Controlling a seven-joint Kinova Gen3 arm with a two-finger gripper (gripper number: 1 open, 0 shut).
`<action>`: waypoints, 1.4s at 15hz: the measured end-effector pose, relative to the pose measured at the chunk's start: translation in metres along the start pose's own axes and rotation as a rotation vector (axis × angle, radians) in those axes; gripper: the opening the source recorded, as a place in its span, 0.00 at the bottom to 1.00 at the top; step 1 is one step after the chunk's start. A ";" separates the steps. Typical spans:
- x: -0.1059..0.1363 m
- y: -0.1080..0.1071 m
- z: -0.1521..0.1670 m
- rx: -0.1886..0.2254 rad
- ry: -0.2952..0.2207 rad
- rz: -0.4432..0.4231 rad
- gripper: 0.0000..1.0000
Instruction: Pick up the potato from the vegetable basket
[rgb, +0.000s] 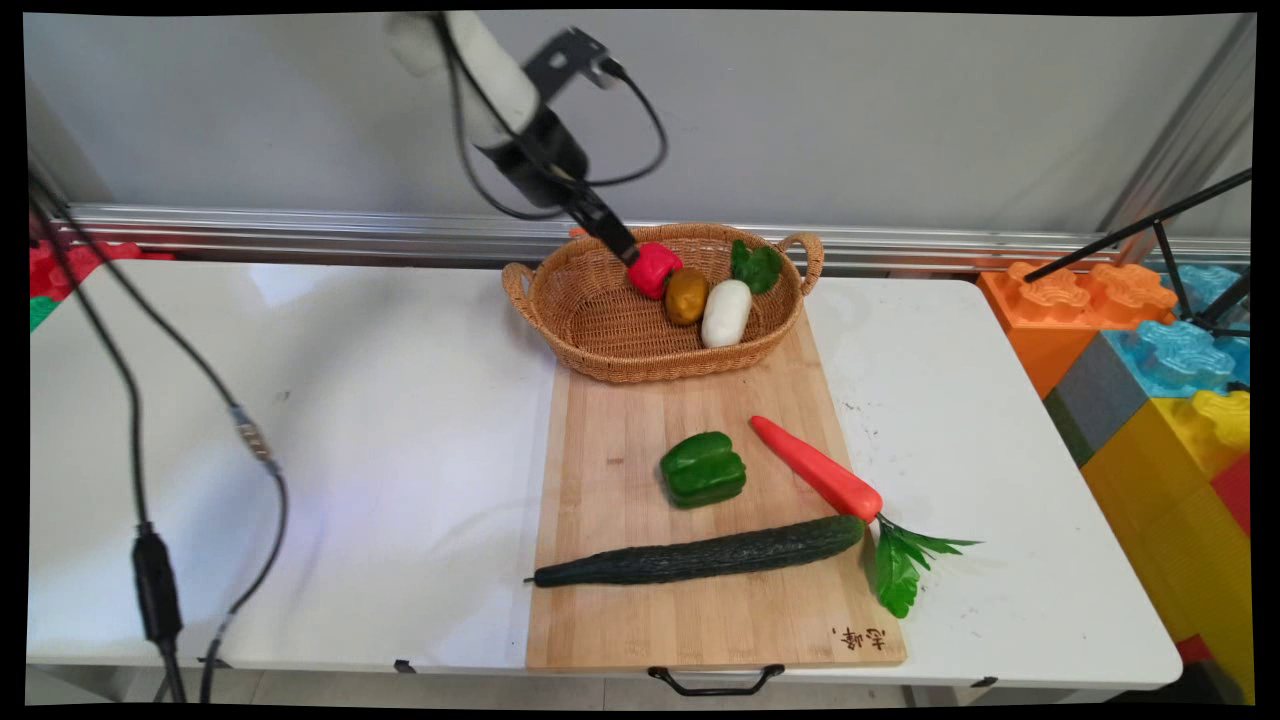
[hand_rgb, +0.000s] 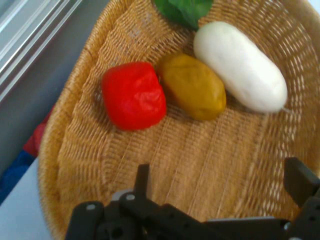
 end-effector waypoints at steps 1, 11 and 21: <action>0.004 0.003 0.013 0.003 0.000 -0.025 1.00; 0.026 0.026 0.124 0.026 0.007 -0.253 1.00; 0.027 0.029 0.154 0.077 0.018 -0.363 0.00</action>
